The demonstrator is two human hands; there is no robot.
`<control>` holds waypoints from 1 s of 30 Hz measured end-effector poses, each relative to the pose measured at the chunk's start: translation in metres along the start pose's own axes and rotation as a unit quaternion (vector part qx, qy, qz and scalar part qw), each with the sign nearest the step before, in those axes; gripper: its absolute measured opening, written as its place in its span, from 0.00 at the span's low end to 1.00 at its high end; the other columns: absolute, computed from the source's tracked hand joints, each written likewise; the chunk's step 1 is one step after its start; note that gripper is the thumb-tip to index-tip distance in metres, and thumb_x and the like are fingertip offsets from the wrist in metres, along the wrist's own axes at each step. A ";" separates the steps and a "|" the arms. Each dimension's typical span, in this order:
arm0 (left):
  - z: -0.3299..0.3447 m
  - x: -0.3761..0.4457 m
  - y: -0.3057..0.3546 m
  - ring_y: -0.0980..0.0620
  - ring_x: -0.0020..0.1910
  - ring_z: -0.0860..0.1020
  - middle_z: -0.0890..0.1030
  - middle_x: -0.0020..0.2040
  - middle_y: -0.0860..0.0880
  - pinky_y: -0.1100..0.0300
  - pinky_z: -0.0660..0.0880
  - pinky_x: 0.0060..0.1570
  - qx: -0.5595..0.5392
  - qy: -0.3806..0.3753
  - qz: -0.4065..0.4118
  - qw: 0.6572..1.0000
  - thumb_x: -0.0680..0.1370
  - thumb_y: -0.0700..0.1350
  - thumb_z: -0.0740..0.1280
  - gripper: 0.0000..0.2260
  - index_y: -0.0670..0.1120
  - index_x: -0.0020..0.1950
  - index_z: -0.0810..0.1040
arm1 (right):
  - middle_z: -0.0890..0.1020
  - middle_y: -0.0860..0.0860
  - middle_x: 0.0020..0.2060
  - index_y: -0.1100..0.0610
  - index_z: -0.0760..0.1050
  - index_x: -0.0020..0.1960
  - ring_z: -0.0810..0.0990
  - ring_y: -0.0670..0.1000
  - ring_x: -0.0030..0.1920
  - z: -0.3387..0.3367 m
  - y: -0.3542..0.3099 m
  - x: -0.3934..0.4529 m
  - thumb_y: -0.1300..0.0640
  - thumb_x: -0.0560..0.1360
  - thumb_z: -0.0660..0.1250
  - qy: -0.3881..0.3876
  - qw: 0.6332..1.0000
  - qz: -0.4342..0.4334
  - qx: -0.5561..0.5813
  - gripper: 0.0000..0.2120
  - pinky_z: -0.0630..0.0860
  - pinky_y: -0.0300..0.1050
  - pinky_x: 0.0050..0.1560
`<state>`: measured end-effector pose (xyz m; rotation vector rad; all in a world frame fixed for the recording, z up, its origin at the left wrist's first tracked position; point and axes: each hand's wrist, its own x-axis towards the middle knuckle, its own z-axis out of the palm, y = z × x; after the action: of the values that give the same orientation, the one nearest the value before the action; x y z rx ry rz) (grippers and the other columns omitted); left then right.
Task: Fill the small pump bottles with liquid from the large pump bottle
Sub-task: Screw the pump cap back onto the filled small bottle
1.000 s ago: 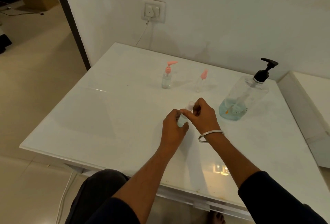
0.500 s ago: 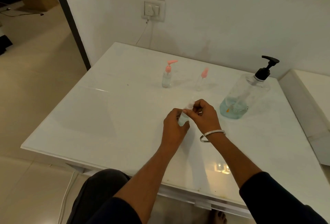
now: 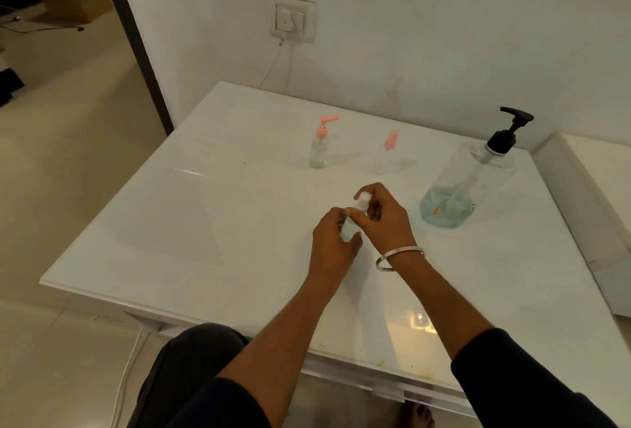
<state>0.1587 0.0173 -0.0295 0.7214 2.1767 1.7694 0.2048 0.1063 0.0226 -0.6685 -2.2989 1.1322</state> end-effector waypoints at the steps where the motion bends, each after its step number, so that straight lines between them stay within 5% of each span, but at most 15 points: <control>1: 0.000 0.000 0.000 0.65 0.40 0.75 0.77 0.43 0.55 0.79 0.69 0.42 -0.003 0.000 -0.001 1.000 0.72 0.38 0.72 0.11 0.47 0.50 0.74 | 0.76 0.51 0.33 0.52 0.73 0.46 0.71 0.43 0.32 0.000 0.000 0.000 0.56 0.70 0.72 -0.005 1.000 -0.003 -0.004 0.09 0.69 0.28 0.35; 9: -0.004 -0.002 0.003 0.70 0.42 0.74 0.76 0.41 0.60 0.79 0.69 0.41 -0.010 -0.004 0.003 1.000 0.71 0.37 0.72 0.13 0.50 0.49 0.73 | 0.78 0.50 0.38 0.55 0.75 0.52 0.76 0.48 0.38 -0.012 0.010 -0.006 0.55 0.73 0.69 -0.034 0.999 -0.009 -0.011 0.09 0.73 0.30 0.38; 16: -0.003 -0.002 0.005 0.69 0.41 0.75 0.75 0.41 0.61 0.78 0.69 0.42 -0.006 -0.003 0.004 1.000 0.71 0.37 0.72 0.13 0.50 0.48 0.72 | 0.72 0.48 0.29 0.55 0.70 0.39 0.69 0.45 0.29 -0.002 0.006 0.000 0.53 0.67 0.75 0.021 0.998 0.049 0.025 0.14 0.69 0.30 0.31; 25: -0.002 0.000 0.004 0.67 0.40 0.75 0.76 0.42 0.57 0.79 0.69 0.42 -0.003 -0.003 0.002 1.000 0.72 0.38 0.72 0.11 0.48 0.48 0.73 | 0.73 0.49 0.31 0.51 0.76 0.49 0.69 0.41 0.30 -0.001 0.005 -0.002 0.55 0.69 0.73 0.003 0.999 0.018 0.031 0.10 0.68 0.28 0.32; 30: -0.004 -0.001 0.005 0.72 0.40 0.74 0.75 0.40 0.61 0.80 0.68 0.40 -0.013 -0.006 -0.005 1.000 0.72 0.38 0.72 0.11 0.49 0.47 0.72 | 0.77 0.52 0.34 0.53 0.77 0.56 0.75 0.50 0.35 -0.006 0.009 -0.005 0.54 0.72 0.69 -0.028 0.999 0.009 0.031 0.13 0.76 0.40 0.39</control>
<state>0.1588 0.0142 -0.0239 0.7115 2.1419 1.7794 0.2140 0.1121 0.0171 -0.6431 -2.2986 1.2414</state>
